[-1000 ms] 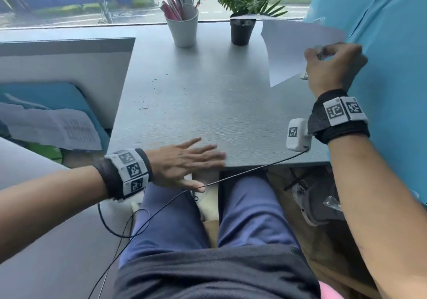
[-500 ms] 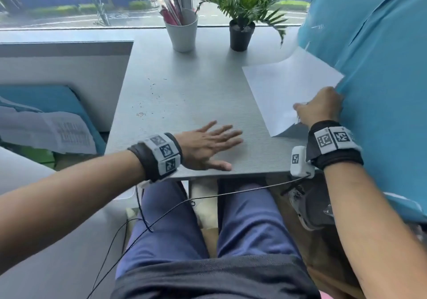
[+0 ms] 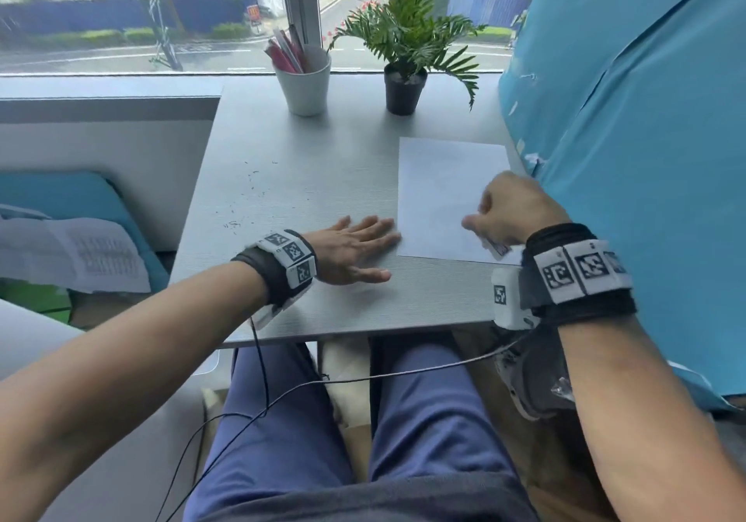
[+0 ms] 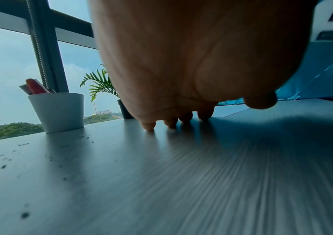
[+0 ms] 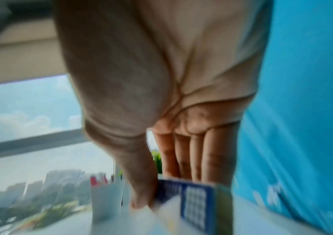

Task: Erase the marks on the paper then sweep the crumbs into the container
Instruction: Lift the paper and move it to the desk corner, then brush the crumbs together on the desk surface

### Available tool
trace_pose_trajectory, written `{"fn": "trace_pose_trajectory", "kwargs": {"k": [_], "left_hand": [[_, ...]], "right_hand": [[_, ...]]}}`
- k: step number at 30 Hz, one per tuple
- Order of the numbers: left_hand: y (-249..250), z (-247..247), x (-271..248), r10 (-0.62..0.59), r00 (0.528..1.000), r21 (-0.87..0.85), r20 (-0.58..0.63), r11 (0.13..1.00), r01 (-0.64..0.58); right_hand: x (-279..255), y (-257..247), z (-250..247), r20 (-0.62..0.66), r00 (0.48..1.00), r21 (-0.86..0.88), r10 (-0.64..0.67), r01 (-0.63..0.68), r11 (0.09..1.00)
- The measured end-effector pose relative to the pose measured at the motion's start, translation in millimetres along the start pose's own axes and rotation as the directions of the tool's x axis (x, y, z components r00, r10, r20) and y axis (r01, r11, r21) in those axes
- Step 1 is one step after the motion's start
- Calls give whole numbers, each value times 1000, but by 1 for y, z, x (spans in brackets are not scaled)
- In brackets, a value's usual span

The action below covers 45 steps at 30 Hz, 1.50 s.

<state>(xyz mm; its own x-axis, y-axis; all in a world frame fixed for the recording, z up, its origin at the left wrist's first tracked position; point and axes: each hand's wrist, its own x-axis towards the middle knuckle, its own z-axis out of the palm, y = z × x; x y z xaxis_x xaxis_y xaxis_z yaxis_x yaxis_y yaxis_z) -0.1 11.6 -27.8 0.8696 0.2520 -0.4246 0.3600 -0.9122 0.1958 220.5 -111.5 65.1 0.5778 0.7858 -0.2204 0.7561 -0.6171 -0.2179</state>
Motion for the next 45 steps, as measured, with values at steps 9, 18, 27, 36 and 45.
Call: {"fn": "trace_pose_trajectory", "kwargs": {"k": [9, 18, 27, 36, 45], "left_hand": [[-33, 3, -17, -103, 995, 1, 6, 995, 103], [-32, -36, 22, -309, 940, 7, -144, 950, 313], [-10, -63, 120, -211, 977, -63, -41, 976, 208], [-54, -44, 61, -284, 958, 28, -39, 958, 285], [-27, -62, 77, -389, 913, 29, -125, 918, 395]], "right_hand": [[39, -5, 40, 167, 977, -39, -132, 140, 989], [66, -10, 46, 18, 993, 36, -115, 115, 993], [93, -12, 41, 82, 994, -52, -79, 83, 995], [97, -9, 46, 90, 995, 13, -29, 28, 1000], [93, -14, 45, 90, 996, -7, -28, 29, 1000]]}}
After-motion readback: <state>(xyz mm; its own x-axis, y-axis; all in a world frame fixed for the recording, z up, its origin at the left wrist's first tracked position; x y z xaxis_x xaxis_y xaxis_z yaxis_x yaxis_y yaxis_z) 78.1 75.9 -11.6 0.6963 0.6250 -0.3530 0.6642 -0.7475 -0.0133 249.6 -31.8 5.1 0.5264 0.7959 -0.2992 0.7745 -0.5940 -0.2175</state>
